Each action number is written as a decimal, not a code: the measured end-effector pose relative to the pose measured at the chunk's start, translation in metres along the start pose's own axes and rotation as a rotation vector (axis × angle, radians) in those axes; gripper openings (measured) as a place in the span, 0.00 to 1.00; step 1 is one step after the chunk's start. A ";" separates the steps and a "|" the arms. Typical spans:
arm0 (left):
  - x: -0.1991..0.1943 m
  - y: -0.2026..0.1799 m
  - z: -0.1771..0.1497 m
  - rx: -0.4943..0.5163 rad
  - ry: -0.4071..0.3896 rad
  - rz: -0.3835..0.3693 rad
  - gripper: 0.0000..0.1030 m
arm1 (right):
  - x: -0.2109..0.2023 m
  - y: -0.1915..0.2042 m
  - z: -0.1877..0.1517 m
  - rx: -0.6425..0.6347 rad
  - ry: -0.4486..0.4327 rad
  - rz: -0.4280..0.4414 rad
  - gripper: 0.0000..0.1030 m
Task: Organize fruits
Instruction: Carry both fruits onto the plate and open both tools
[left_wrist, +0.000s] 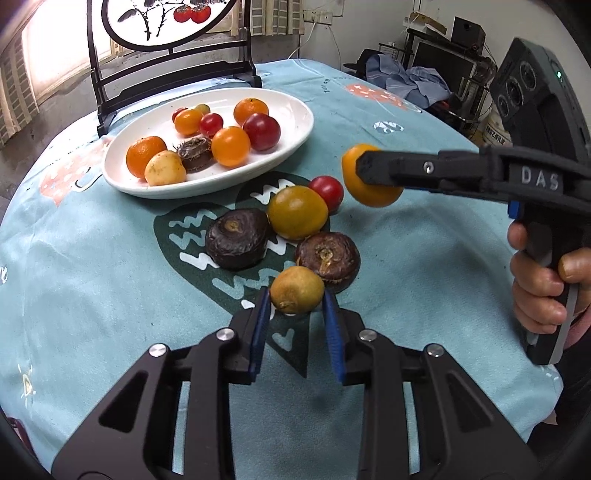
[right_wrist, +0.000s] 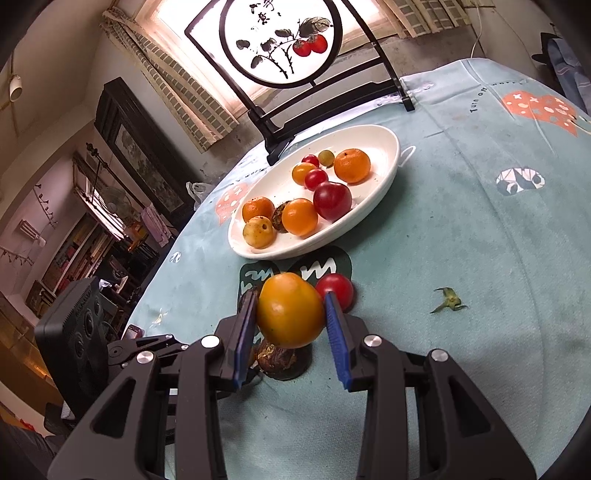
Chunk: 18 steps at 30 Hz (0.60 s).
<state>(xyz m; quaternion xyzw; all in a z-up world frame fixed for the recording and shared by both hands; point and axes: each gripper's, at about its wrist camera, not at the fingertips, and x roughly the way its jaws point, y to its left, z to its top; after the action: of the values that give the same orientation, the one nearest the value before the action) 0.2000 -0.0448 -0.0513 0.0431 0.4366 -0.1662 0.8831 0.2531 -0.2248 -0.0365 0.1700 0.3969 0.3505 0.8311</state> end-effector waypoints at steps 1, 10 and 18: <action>-0.003 0.002 0.002 -0.006 -0.011 -0.005 0.28 | 0.000 0.001 0.000 0.000 -0.003 0.000 0.36; -0.022 0.053 0.046 -0.185 -0.116 0.016 0.28 | 0.008 0.018 0.030 -0.086 -0.041 -0.033 0.36; -0.003 0.102 0.094 -0.344 -0.151 0.094 0.28 | 0.050 0.030 0.080 -0.155 -0.104 -0.127 0.36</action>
<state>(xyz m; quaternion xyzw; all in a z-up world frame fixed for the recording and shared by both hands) 0.3034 0.0316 0.0019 -0.1009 0.3886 -0.0505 0.9145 0.3243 -0.1688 0.0035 0.0975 0.3349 0.3176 0.8818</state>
